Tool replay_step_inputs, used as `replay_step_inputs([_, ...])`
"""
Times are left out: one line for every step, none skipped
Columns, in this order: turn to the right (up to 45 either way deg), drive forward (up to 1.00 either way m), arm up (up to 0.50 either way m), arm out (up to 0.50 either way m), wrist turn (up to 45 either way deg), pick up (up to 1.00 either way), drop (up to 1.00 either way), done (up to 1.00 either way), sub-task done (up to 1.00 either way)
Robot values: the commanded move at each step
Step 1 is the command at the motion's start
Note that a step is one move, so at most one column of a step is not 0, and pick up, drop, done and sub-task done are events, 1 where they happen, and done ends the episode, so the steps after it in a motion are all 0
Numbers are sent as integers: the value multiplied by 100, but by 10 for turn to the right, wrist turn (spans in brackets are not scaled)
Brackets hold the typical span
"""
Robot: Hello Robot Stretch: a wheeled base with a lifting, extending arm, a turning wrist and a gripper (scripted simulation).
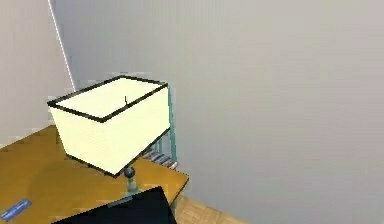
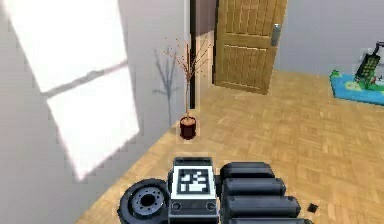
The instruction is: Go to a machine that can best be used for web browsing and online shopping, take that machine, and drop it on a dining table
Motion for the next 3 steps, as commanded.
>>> replay_step_inputs([300,0,0,0,0,0,0,0,0])
replay_step_inputs([-150,0,0,0,0,0,0,0,0])
replay_step_inputs([-30,0,0,0,0,0,0,0,0])
